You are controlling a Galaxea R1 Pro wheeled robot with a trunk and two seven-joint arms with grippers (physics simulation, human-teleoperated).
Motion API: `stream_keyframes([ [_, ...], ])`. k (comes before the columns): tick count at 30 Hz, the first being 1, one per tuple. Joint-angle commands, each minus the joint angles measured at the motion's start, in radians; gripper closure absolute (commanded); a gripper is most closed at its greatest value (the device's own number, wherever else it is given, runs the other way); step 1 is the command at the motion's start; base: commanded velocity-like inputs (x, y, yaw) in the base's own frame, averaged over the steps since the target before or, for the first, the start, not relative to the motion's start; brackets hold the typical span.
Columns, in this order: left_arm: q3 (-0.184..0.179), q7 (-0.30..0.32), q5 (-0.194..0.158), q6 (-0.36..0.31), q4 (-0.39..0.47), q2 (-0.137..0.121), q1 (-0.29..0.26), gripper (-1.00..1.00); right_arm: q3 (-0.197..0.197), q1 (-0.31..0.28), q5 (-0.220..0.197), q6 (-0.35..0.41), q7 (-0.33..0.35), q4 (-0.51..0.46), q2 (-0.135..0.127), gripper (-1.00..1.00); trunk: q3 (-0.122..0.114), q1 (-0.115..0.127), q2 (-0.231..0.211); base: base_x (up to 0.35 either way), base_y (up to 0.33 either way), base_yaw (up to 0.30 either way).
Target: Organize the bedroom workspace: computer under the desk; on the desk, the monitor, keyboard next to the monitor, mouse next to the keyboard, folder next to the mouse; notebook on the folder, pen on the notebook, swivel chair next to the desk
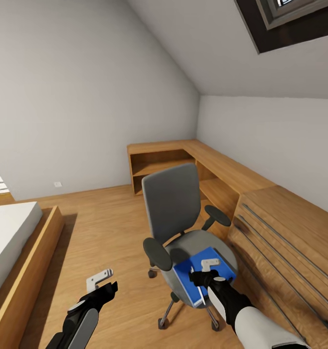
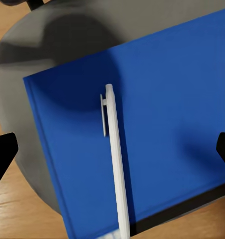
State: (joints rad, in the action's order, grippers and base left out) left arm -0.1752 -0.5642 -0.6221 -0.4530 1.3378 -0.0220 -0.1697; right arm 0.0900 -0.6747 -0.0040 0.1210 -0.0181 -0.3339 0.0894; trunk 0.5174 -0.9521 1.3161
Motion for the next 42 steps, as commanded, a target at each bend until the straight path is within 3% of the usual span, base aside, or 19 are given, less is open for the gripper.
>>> stream_keyframes([
  [1, -0.003, -0.010, -0.009, -0.001, 0.001, -0.001, -0.001, -1.00, 0.005, 0.000, 0.000, 0.006, -0.002, -0.002, 0.000, -1.00, 0.004, -0.004, 0.008, 0.000, 0.000, 0.000],
  [42, -0.003, -0.007, -0.010, -0.001, 0.001, -0.001, -0.001, -1.00, 0.007, 0.000, -0.001, 0.008, -0.003, -0.002, 0.001, -1.00, 0.133, -0.161, 0.295, 0.000, 0.000, 0.000],
])
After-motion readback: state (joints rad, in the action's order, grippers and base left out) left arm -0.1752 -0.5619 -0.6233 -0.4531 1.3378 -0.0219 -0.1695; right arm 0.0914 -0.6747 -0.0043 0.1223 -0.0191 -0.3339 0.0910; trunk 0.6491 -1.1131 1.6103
